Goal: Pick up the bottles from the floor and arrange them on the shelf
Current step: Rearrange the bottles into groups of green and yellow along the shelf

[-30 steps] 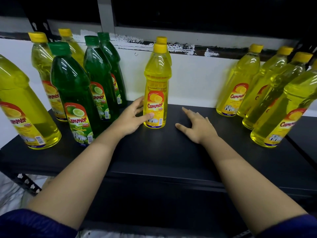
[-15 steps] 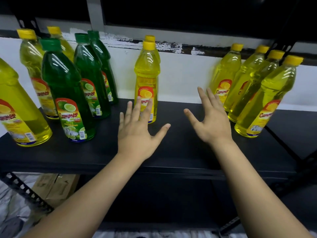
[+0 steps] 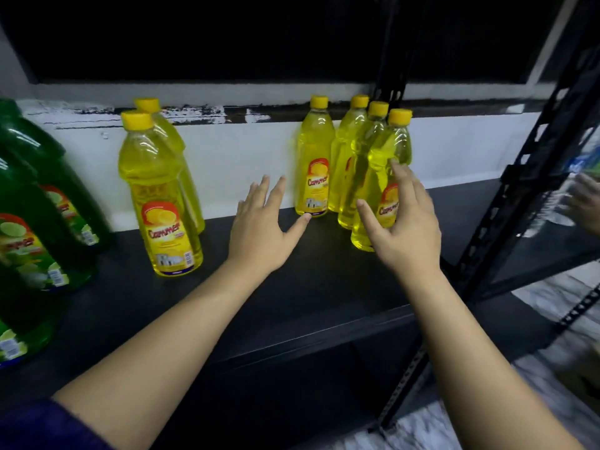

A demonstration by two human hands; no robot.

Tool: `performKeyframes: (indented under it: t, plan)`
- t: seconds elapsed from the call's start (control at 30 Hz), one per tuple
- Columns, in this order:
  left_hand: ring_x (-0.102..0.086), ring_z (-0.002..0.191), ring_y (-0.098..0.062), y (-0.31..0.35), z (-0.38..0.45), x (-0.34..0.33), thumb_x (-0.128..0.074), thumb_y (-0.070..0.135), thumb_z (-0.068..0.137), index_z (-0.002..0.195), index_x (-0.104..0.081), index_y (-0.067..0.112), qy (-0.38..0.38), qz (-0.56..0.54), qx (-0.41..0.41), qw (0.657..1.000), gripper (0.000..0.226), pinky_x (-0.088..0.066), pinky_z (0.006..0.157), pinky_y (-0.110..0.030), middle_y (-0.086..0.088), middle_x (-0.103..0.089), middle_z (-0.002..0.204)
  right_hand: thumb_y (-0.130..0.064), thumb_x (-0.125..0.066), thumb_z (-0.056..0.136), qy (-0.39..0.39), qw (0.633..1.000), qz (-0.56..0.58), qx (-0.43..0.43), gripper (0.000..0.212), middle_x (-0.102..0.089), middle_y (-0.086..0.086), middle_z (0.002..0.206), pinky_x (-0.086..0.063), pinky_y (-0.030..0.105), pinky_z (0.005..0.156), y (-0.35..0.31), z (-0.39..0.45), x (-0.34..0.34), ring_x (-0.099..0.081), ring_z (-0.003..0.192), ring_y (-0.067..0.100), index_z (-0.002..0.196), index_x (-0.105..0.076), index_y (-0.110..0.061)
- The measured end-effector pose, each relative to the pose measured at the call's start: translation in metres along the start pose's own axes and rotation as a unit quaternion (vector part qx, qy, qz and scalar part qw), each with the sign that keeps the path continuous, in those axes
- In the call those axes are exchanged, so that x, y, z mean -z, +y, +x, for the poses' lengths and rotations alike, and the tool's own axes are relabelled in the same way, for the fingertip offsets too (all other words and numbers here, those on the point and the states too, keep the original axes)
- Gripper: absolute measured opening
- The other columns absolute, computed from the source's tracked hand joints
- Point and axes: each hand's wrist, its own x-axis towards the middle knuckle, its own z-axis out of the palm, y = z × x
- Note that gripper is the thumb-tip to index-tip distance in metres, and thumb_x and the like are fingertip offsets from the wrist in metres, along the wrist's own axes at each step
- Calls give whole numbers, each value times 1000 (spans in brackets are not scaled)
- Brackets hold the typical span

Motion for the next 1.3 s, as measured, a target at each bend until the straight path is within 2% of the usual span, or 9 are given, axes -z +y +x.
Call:
performKeyframes:
  t: [0.2, 0.33, 0.47, 0.63, 0.73, 0.8, 1.07, 1.2, 1.3]
  plan:
    - [-19, 158, -28, 2, 41, -37, -58, 66, 94, 165, -6, 32, 31, -99, 18, 994, 94, -34, 122, -51, -5, -18, 172, -70, -72, 87, 21, 997, 38, -62, 107, -31, 6, 167, -47, 54, 112, 25, 17, -15, -36, 152, 27, 167, -16, -27]
    - [-22, 157, -29, 11, 67, -58, -68, 59, 91, 165, 2, 29, 89, -147, 14, 985, 106, -37, 120, -51, -9, -19, 171, -67, -77, 85, 17, 993, 92, -72, 118, -25, 4, 169, -42, 48, 117, 40, 27, -34, -30, 155, 22, 169, -5, -26]
    - [-33, 152, -33, 19, 97, -77, -69, 55, 91, 166, 0, 28, 122, -150, 26, 981, 106, -45, 113, -50, -11, -23, 168, -67, -82, 81, 16, 983, 155, -95, 123, -34, 5, 161, -49, 52, 113, 52, 35, -54, -43, 147, 22, 168, -1, -33]
    - [-41, 147, -33, 31, 120, -101, -72, 45, 92, 166, -3, 22, 142, -168, 61, 974, 103, -50, 108, -51, -13, -29, 165, -65, -83, 80, 16, 981, 163, -108, 120, -36, 3, 160, -43, 43, 117, 57, 35, -71, -40, 148, 19, 167, -6, -32]
    - [-47, 141, -34, 34, 124, -114, -70, 46, 93, 165, -4, 20, 158, -145, 61, 975, 102, -52, 104, -51, -14, -35, 161, -61, -82, 83, 16, 982, 159, -96, 113, -39, 1, 158, -40, 30, 111, 60, 33, -77, -42, 145, 16, 165, -13, -26]
    - [-50, 137, -34, 37, 126, -122, -68, 46, 94, 166, -3, 18, 165, -137, 68, 974, 100, -52, 103, -50, -15, -38, 159, -61, -81, 84, 18, 983, 159, -88, 110, -43, 0, 158, -43, 29, 107, 63, 33, -80, -47, 142, 17, 164, -15, -26]
    - [-50, 135, -37, 52, 138, -134, -74, 46, 91, 166, 1, 14, 184, -129, 127, 966, 110, -48, 105, -50, -18, -41, 152, -55, -81, 87, 9, 970, 225, -89, 104, -49, -2, 154, -48, 26, 99, 64, 32, -80, -55, 133, 15, 164, -16, -30]
    - [-50, 135, -35, 54, 134, -126, -75, 46, 90, 165, 3, 15, 172, -138, 144, 965, 113, -50, 106, -51, -17, -41, 150, -51, -82, 89, 4, 962, 257, -88, 102, -47, 0, 154, -38, 3, 94, 61, 27, -75, -52, 133, 11, 165, -17, -27]
    - [-49, 138, -33, 51, 112, -113, -76, 42, 90, 165, 5, 15, 170, -134, 138, 966, 113, -50, 107, -47, -16, -39, 153, -52, -80, 90, -1, 960, 268, -83, 100, -46, 1, 155, -40, 5, 99, 55, 19, -69, -51, 136, 12, 164, -19, -24]
